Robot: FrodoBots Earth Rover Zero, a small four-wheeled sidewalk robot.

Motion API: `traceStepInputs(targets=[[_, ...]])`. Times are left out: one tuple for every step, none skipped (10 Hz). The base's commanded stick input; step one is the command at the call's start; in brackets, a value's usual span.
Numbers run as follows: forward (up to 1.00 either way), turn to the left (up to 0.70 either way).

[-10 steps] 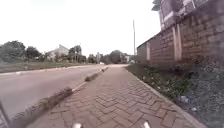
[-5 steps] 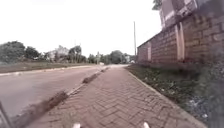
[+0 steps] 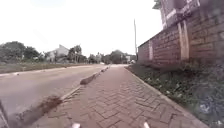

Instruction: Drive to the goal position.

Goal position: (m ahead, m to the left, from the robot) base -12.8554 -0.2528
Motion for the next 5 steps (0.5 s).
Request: traceStepInputs(targets=[[0.5, -0.5], [0.5, -0.33], [0.5, -0.08], [0.5, 0.0], [0.5, 0.0]])
